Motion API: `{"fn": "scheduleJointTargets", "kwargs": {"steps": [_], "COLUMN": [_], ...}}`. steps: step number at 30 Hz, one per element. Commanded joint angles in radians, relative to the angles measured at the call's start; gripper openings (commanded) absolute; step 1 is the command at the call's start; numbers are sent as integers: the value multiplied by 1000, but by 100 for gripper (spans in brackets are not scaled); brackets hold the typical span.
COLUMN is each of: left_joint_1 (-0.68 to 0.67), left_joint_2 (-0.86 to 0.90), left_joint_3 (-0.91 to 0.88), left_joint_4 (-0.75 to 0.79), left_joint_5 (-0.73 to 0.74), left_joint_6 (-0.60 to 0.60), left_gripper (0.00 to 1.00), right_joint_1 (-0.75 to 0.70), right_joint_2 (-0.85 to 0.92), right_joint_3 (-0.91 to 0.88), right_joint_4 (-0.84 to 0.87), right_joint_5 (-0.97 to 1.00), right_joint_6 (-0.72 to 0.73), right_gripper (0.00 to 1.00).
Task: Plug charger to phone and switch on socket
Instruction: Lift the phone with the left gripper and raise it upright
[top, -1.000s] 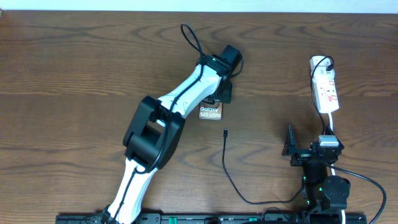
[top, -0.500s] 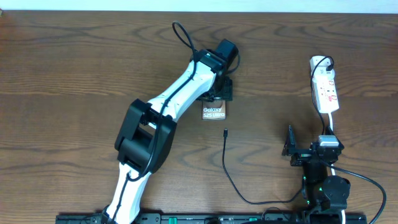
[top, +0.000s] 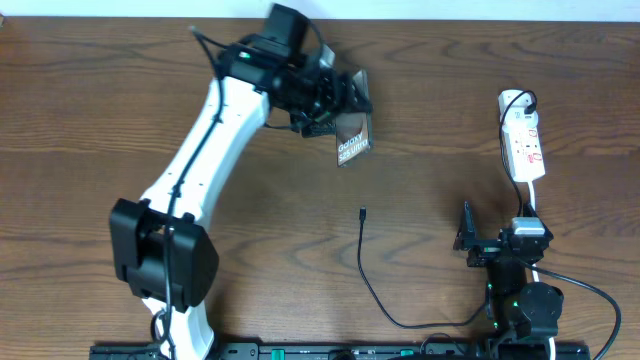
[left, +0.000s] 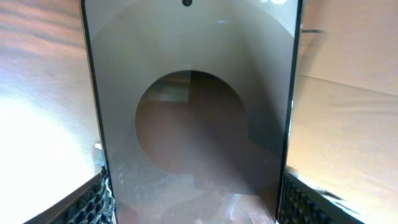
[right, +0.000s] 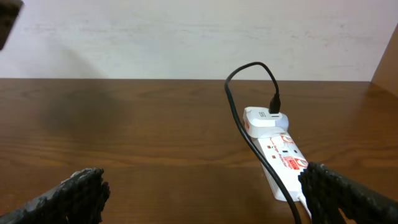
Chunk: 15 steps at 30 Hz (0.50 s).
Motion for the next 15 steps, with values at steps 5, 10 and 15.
{"fn": "scheduleJointTargets", "kwargs": {"steps": [5,10,15], "left_joint_1": [98,136,160], "left_joint_2": [-13,-13,-13], "left_joint_3": [11,11,11], "left_joint_4": [-1,-2,-1], "left_joint_5": [552,575,576], "left_joint_6": [-261,-342,-397], "left_gripper": [69,69,69], "right_joint_1": [-4,-4,-4], "right_joint_2": [-4,-4,-4], "right_joint_3": [-1,-1,-1], "right_joint_4": [-5,-5,-5], "right_joint_5": [4,4,4], "right_joint_6": [11,11,11], "right_gripper": [99,99,99]}}
